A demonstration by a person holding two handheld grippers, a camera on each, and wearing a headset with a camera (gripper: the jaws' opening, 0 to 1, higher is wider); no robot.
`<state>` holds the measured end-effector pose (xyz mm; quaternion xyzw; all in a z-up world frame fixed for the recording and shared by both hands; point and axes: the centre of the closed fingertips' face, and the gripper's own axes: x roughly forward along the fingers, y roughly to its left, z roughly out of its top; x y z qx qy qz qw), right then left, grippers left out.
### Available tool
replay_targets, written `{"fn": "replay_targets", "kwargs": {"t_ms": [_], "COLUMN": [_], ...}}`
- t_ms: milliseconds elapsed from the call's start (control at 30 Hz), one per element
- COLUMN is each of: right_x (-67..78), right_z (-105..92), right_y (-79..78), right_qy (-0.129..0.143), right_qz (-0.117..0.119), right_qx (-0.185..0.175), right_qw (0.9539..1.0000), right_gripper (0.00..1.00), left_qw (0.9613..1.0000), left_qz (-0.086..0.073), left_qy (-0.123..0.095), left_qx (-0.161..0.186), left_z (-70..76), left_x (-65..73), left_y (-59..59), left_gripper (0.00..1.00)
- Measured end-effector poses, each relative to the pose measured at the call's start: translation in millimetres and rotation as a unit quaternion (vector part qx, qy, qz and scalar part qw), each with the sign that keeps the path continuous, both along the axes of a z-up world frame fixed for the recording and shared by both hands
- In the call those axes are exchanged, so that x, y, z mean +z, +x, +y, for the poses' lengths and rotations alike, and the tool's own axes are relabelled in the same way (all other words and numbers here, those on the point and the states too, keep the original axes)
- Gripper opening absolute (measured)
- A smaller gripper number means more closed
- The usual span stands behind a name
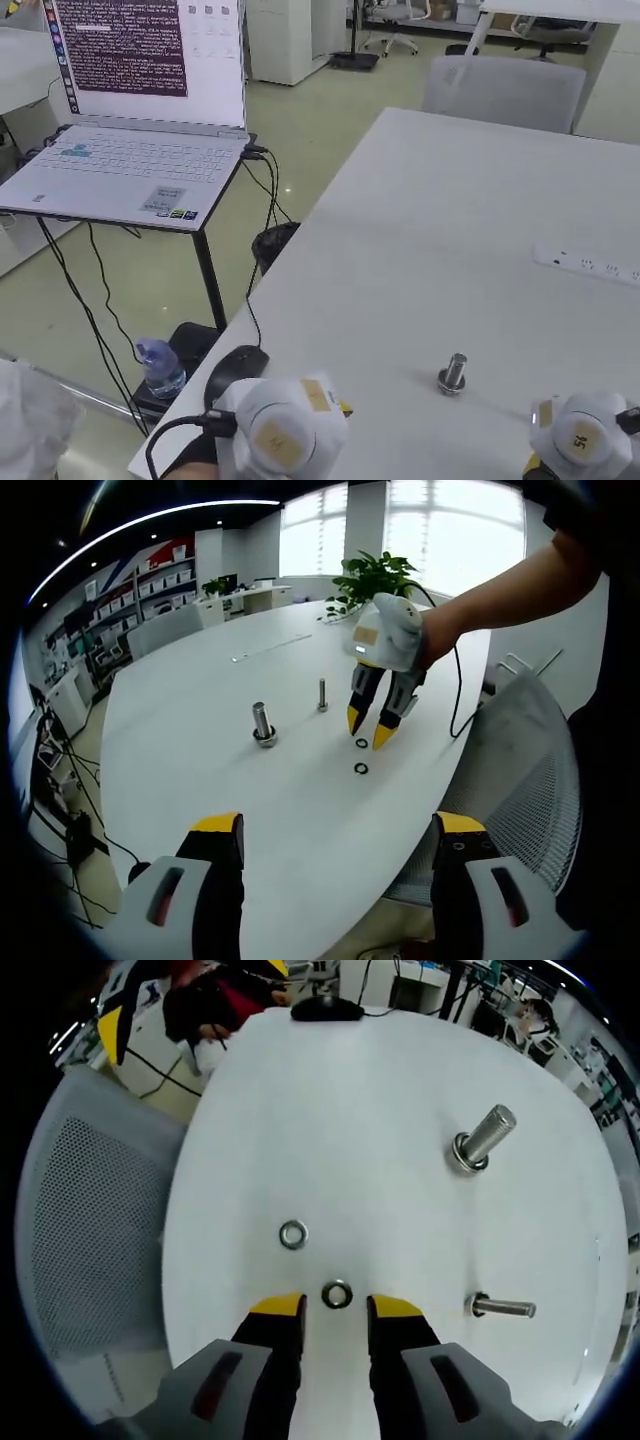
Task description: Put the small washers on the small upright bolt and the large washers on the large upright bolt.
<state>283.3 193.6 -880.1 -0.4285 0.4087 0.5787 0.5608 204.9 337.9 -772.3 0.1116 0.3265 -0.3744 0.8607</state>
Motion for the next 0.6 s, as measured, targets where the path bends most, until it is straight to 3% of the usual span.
{"fn": "replay_targets", "kwargs": {"t_ms": [200,600], "right_x": [-2.0,-1.9], "right_z": [1.9,2.2], "right_y": [-0.2,-2.1], "right_qy": [-0.001,-0.003], "right_qz": [-0.002,-0.006], "right_qx": [0.001,0.007], "right_qw": [1.0,1.0], "right_gripper": [0.25,0.2], "left_qw": [1.0,1.0], "left_qz": [-0.004,0.002], "left_qy": [-0.001,-0.005], "left_qx": [-0.002,0.0], "left_z": [-0.5,0.3], "left_x": [0.2,-1.9], "left_y": [-0.6,-4.0], "left_gripper": [0.76,0.74]}}
